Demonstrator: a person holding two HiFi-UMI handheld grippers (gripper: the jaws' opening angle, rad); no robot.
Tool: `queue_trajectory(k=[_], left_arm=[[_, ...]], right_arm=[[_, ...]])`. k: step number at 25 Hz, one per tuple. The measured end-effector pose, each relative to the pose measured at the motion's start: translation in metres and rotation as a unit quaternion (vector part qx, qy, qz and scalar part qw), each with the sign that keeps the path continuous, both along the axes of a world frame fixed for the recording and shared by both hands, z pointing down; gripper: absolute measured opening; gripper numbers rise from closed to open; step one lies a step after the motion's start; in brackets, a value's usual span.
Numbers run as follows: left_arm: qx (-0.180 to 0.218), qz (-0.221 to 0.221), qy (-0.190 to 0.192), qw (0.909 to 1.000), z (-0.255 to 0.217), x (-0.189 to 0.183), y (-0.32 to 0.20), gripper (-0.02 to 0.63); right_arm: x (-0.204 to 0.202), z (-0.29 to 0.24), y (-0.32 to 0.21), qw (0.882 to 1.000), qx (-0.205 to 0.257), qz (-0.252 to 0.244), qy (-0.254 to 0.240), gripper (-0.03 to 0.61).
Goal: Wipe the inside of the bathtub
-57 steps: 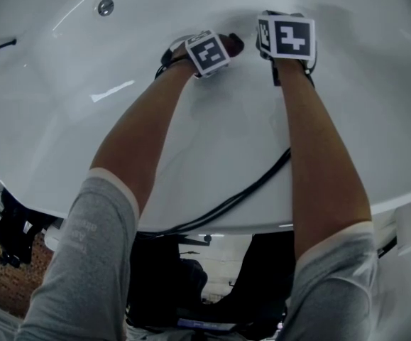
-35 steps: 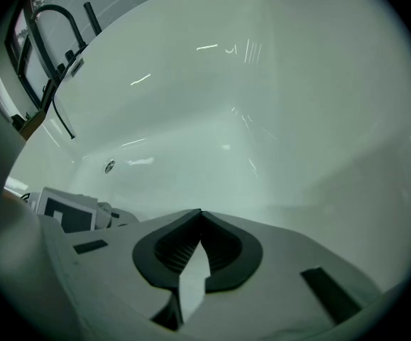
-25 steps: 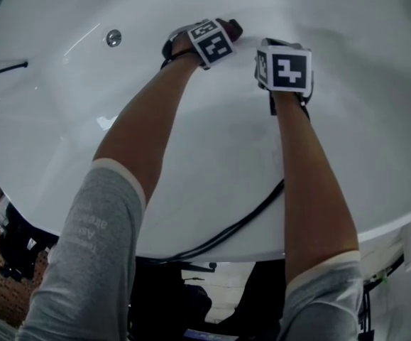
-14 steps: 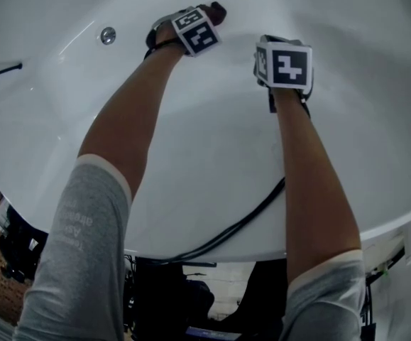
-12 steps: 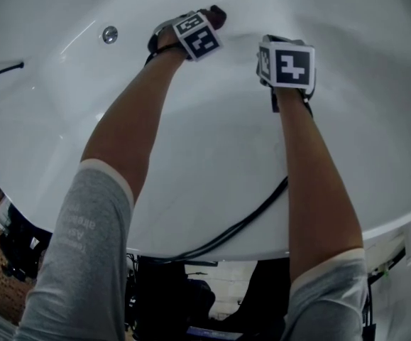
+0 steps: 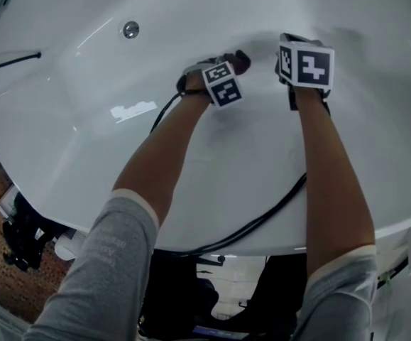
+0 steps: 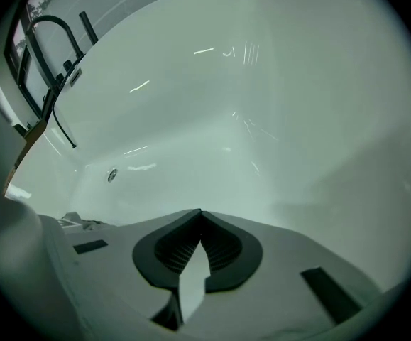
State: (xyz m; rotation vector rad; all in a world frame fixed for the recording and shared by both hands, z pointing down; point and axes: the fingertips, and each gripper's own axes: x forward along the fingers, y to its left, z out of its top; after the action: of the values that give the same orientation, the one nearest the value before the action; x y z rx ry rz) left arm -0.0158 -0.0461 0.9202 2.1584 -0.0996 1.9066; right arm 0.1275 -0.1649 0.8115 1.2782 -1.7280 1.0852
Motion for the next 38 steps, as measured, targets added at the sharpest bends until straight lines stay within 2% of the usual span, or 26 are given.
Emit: queue_trajectory(k=[8, 15, 18, 26, 31, 33, 38], left_arm=[[-0.034, 0.023, 0.011, 0.9991, -0.001, 0.009, 0.039, 0.037], [-0.035, 0.049, 0.019, 0.9980, 0.000, 0.013, 0.047, 0.037], [-0.012, 0.032, 0.022, 0.9992, 0.001, 0.014, 0.022, 0.037], [0.034, -0.004, 0.016, 0.9993, 0.001, 0.033, -0.085, 0.037], [0.046, -0.003, 0.021, 0.9987, 0.000, 0.037, -0.093, 0.037], [0.028, 0.002, 0.029, 0.9992, -0.001, 0.041, -0.077, 0.037], [-0.053, 0.011, 0.059, 0.9968, 0.000, 0.059, -0.015, 0.037]], right_arm=[[0.000, 0.003, 0.000, 1.000, -0.003, 0.002, 0.000, 0.006], [-0.005, -0.003, -0.008, 1.000, 0.007, 0.001, -0.003, 0.006], [-0.005, -0.007, -0.014, 1.000, 0.012, 0.009, -0.006, 0.006], [0.000, -0.010, -0.018, 0.999, 0.015, 0.031, -0.009, 0.006], [0.011, -0.010, -0.022, 0.999, 0.019, 0.050, 0.003, 0.006], [0.014, -0.010, -0.022, 0.998, 0.018, 0.057, 0.006, 0.006], [0.018, -0.006, -0.019, 0.998, 0.014, 0.062, 0.008, 0.006]])
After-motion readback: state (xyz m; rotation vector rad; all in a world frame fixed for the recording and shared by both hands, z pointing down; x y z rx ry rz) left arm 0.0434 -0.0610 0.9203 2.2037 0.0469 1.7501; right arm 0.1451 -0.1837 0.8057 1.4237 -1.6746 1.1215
